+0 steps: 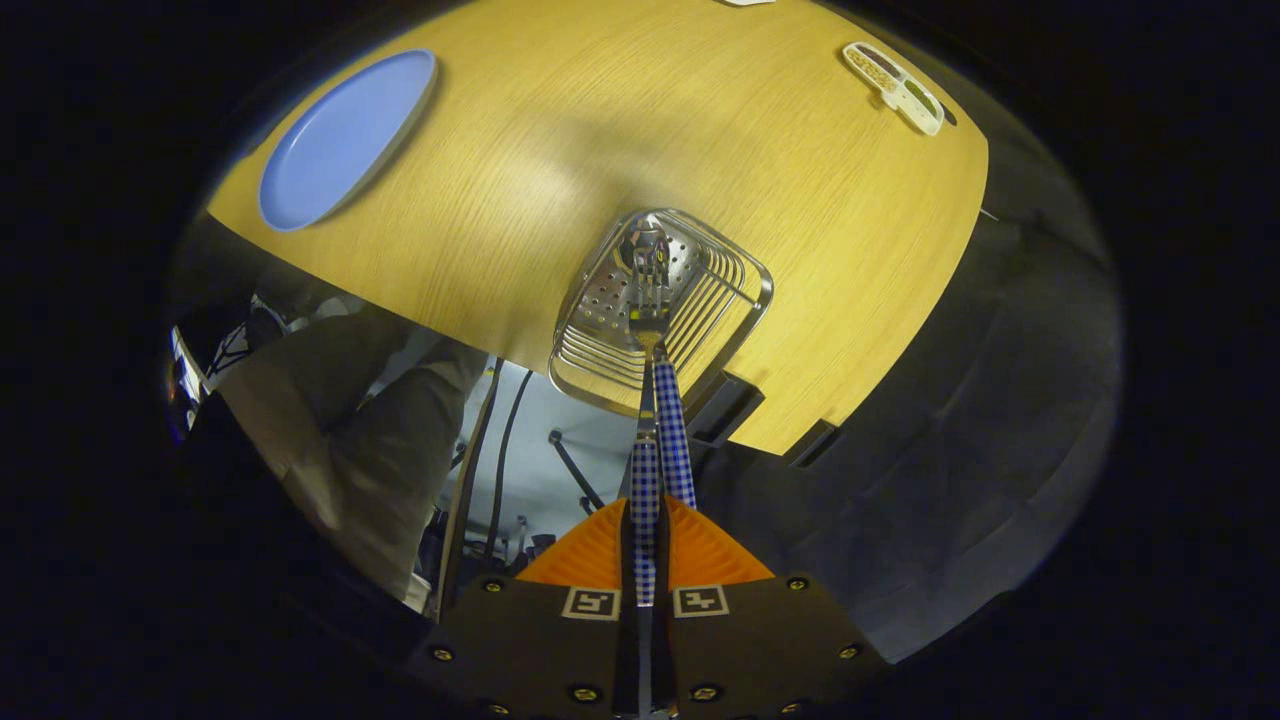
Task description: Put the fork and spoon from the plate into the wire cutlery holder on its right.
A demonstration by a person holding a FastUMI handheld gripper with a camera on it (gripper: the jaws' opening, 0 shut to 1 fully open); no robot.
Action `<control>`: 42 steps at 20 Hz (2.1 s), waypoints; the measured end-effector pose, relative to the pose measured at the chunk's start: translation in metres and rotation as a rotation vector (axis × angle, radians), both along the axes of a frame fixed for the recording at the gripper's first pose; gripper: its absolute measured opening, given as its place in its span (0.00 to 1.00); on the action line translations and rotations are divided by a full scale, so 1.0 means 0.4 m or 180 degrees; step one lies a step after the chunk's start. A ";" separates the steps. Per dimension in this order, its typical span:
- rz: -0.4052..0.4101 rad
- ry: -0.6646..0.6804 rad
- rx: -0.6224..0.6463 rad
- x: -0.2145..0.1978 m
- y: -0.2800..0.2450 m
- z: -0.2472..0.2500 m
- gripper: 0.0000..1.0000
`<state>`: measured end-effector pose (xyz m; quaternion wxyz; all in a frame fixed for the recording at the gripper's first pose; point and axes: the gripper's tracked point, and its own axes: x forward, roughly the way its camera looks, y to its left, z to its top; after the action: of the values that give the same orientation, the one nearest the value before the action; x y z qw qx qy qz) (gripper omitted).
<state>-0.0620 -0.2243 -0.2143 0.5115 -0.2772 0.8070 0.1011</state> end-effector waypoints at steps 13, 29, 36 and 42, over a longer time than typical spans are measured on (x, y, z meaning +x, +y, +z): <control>0.0255 0.0135 -0.0183 0.059 -0.006 0.008 0.13; -0.0230 -0.1697 0.0647 0.088 0.194 0.136 0.97; -0.0697 -0.2871 0.1641 0.100 0.414 0.155 0.97; -0.0768 -0.4246 0.2213 0.179 0.488 0.339 0.97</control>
<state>0.0094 -0.0290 -0.0787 0.9562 -0.0124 0.2734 0.1040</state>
